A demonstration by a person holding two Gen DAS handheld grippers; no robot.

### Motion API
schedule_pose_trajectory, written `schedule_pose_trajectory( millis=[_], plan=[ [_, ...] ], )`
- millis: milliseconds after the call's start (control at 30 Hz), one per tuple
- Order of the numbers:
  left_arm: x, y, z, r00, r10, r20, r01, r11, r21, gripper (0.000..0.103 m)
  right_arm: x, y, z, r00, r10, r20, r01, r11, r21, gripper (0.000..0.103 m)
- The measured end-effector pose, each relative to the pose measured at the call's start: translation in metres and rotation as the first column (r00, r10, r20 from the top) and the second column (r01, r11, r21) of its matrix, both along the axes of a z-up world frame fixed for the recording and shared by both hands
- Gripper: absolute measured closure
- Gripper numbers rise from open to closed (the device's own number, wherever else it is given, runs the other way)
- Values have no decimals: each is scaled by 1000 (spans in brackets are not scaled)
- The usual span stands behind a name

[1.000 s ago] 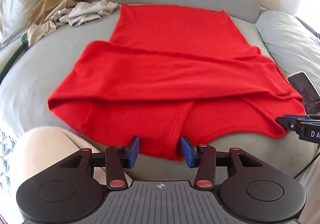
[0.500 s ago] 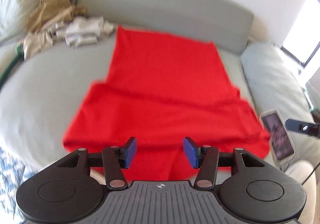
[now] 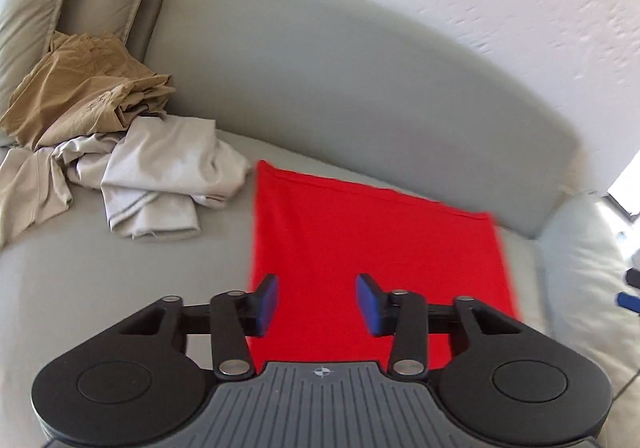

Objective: Fold clothes
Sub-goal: 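Grasp the shirt hem with both grippers and lift it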

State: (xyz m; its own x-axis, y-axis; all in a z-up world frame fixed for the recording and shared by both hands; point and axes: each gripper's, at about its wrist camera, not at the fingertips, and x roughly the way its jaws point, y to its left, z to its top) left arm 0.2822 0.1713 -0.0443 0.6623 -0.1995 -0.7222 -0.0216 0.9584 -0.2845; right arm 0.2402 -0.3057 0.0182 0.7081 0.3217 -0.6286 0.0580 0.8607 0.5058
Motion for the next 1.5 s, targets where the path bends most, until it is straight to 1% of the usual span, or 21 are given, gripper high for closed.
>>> schedule_pose_trajectory(
  millis=[67, 133, 200, 333, 433, 500, 567, 633, 700, 733, 800, 867, 900, 933, 967, 1033, 1100, 1167, 1267, 1367, 1500],
  plan=[
    [33, 14, -34, 998, 40, -37, -41, 998, -39, 61, 34, -3, -37, 999, -28, -38, 30, 999, 38, 30],
    [60, 31, -66, 991, 92, -95, -102, 989, -108, 59, 65, -5, -74, 995, -53, -78, 59, 996, 73, 33],
    [80, 42, -87, 986, 107, -125, -126, 979, -158, 52, 94, -9, -109, 990, -82, -114, 94, 990, 104, 34],
    [111, 54, -105, 993, 69, -96, -91, 962, -259, 47, 136, -22, -152, 978, -143, -149, 169, 970, 177, 34],
    [135, 64, -110, 997, 32, -68, -55, 924, -379, 46, 164, -30, -169, 981, -130, -141, 164, 951, 262, 38],
    [149, 72, -115, 997, 38, -69, -65, 894, -443, 45, 183, -32, -178, 984, -107, -144, 149, 936, 318, 39],
    [159, 81, -119, 997, 50, -62, -74, 866, -495, 45, 198, -33, -181, 985, -88, -146, 134, 929, 346, 39],
    [167, 86, -123, 996, 61, -64, -86, 845, -527, 44, 210, -33, -181, 988, -64, -137, 109, 931, 349, 38],
    [175, 91, -127, 995, 72, -70, -99, 826, -554, 49, 220, -32, -182, 991, -44, -126, 87, 930, 358, 39],
    [178, 91, -127, 995, 70, -71, -98, 827, -554, 50, 224, -32, -183, 992, -38, -121, 79, 931, 356, 40],
    [184, 84, -124, 997, 47, -63, -73, 854, -514, 61, 232, -27, -184, 993, -32, -116, 69, 940, 334, 53],
    [189, 77, -120, 998, 21, -55, -44, 881, -471, 63, 239, -19, -185, 992, -26, -120, 60, 955, 289, 79],
    [190, 75, -118, 998, 11, -55, -34, 893, -448, 66, 243, -15, -186, 992, -23, -123, 56, 962, 266, 83],
    [191, 73, -114, 998, 5, -57, -28, 911, -412, 74, 247, -11, -187, 992, -20, -127, 51, 969, 244, 89],
    [190, 70, -111, 998, 2, -57, -23, 928, -372, 103, 249, -6, -186, 992, -22, -126, 49, 975, 217, 95],
    [185, 64, -102, 999, -5, -38, -7, 954, -299, 102, 249, 4, -179, 993, -36, -116, 53, 987, 153, 97],
    [175, 58, -88, 1000, -9, 2, 10, 968, -251, 102, 245, 15, -168, 995, -45, -91, 53, 994, 98, 97],
    [164, 59, -75, 1000, -9, 27, 15, 970, -244, 102, 236, 22, -154, 996, -61, -72, 66, 995, 71, 97],
    [142, 64, -54, 998, -2, 55, 17, 964, -266, 102, 219, 23, -129, 993, -93, -77, 100, 991, 85, 98],
    [115, 64, -30, 997, -5, 77, 29, 947, -320, 102, 189, 19, -102, 988, -119, -96, 132, 982, 139, 98],
    [64, 60, 2, 991, -54, 122, 96, 921, -379, 102, 133, 9, -70, 977, -152, -150, 184, 954, 236, 98]
  ],
)
